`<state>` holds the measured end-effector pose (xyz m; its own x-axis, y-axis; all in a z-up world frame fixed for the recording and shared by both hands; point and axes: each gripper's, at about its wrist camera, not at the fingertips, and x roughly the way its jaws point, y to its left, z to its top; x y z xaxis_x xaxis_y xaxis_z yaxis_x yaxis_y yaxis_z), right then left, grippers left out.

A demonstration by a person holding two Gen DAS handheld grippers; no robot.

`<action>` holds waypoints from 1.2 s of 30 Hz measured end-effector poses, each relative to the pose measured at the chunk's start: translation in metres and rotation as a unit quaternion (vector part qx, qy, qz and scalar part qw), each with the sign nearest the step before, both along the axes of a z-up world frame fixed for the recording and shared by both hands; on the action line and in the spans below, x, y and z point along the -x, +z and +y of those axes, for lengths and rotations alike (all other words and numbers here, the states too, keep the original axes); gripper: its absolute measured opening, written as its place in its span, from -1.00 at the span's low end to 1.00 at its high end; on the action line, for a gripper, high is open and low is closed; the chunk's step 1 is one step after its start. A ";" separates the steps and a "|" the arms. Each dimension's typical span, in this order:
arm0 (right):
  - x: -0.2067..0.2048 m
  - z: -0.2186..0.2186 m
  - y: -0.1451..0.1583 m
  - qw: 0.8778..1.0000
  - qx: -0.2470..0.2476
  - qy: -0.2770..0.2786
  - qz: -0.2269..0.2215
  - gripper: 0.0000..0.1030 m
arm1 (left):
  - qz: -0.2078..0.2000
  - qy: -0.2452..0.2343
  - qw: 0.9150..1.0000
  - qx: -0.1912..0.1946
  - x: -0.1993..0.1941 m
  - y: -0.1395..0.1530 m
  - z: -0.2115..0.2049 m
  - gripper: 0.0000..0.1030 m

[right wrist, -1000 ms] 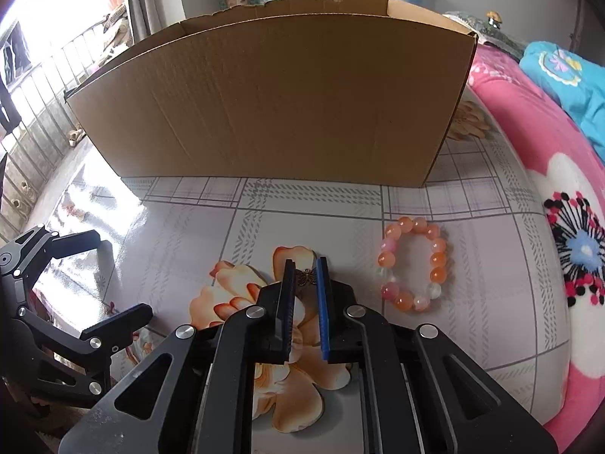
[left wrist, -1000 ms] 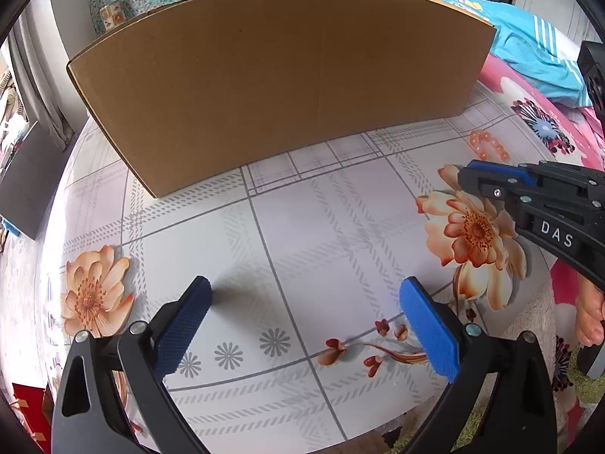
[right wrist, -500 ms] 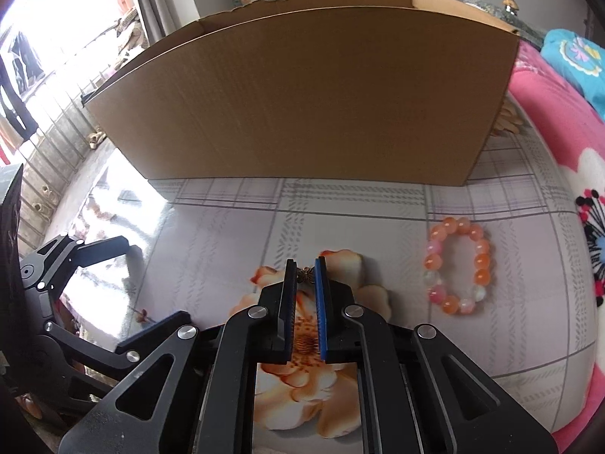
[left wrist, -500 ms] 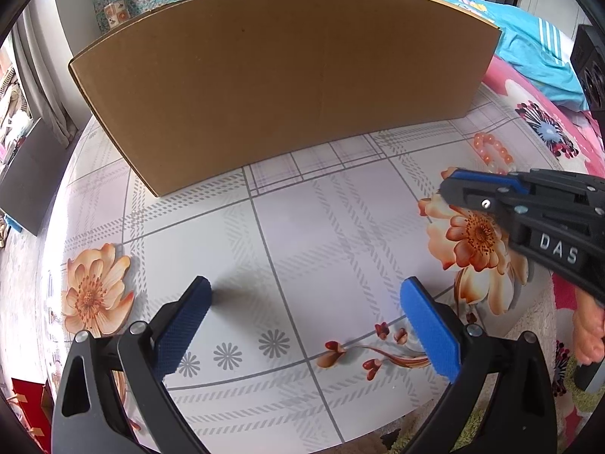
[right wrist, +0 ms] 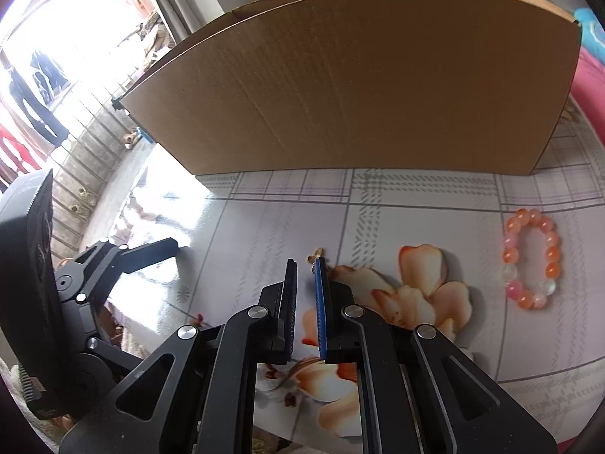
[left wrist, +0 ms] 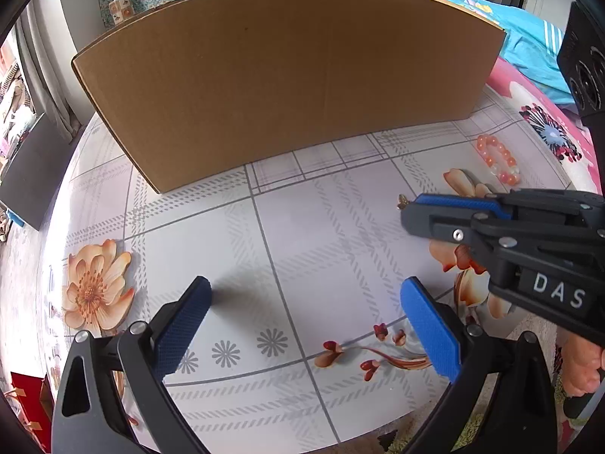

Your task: Organize jewelry

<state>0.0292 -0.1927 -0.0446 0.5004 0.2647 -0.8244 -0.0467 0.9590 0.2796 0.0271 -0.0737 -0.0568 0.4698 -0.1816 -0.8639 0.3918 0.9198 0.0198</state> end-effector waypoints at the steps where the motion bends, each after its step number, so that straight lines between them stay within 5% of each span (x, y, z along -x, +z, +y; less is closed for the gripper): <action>1: 0.000 0.000 -0.001 1.000 -0.007 0.000 0.002 -0.84 | -0.001 0.000 1.000 0.000 0.000 0.000 0.000 0.91; 8: 0.010 -0.020 0.016 0.999 -0.016 -0.035 -0.020 -0.46 | 0.000 0.000 1.000 0.000 0.001 -0.001 0.000 0.91; 14: 0.029 -0.047 0.031 0.994 0.042 -0.088 -0.044 -0.34 | 0.000 0.000 1.000 0.000 0.001 -0.001 0.001 0.91; 28: 0.027 -0.078 0.021 0.986 0.116 -0.112 -0.034 -0.34 | 0.004 0.004 1.000 -0.003 0.000 -0.001 0.003 0.92; 36: 0.015 -0.079 0.014 0.983 0.140 -0.119 -0.020 -0.54 | 0.004 0.004 1.000 -0.003 0.000 -0.001 0.003 0.92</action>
<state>0.0144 -0.2717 -0.0307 0.5544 -0.0976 -0.8265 0.1818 0.9833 0.0058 0.0272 -0.0711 -0.0578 0.4647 -0.1730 -0.8684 0.3841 0.9230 0.0217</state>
